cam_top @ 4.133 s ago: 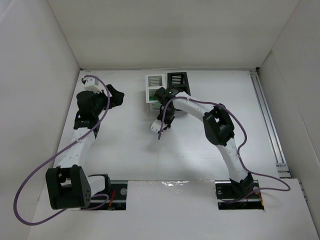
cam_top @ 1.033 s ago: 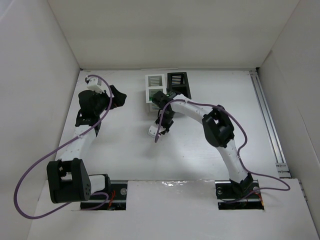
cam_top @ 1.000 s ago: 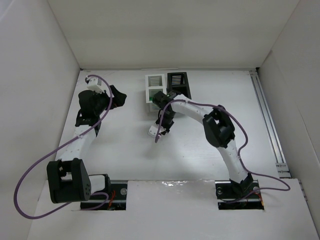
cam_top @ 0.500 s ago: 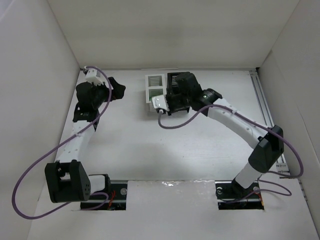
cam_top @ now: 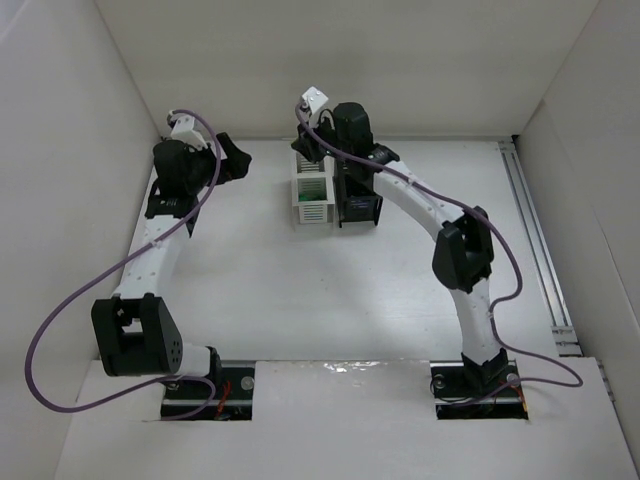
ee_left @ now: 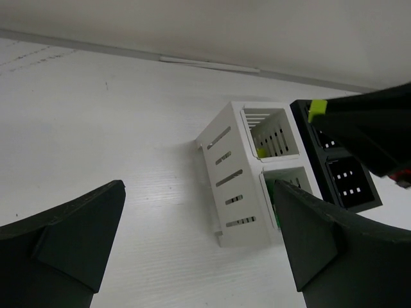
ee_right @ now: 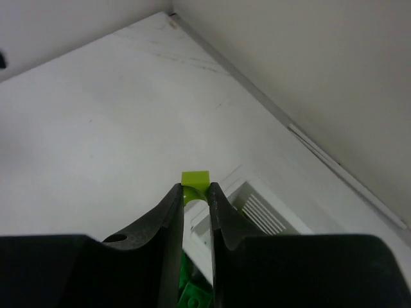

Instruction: Sort the legos into containers by color

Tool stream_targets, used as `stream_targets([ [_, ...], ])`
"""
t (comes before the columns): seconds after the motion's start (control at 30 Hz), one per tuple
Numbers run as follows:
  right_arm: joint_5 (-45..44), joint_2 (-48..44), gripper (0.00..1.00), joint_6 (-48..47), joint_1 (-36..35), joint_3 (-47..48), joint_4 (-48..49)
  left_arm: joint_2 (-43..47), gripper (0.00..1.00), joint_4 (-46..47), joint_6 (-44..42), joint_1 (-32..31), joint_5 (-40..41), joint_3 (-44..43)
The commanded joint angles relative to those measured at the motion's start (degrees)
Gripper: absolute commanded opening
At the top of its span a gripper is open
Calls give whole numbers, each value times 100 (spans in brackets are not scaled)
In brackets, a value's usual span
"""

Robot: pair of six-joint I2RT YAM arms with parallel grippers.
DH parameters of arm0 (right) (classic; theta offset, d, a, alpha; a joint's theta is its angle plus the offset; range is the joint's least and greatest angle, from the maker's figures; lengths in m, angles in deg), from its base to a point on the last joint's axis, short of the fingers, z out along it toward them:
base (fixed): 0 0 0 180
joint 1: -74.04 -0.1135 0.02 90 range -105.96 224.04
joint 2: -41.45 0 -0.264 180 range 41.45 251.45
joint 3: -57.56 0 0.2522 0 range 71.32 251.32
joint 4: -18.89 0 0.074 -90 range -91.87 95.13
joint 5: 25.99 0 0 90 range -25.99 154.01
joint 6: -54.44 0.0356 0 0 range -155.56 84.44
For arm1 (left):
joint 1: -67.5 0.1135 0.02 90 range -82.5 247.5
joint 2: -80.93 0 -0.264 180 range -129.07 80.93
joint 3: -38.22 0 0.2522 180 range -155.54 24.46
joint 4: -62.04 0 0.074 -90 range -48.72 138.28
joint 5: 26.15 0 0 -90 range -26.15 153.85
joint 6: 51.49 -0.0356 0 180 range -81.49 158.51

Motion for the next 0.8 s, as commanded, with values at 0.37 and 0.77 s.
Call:
stream_targets([
  [0.37,-539,688,0,1777,187,623,374,331,100,199,135,-34,-113,169],
  [0.77,-768,977,0,2085,292,693,75,225,100,251,293,-34,-175,65],
])
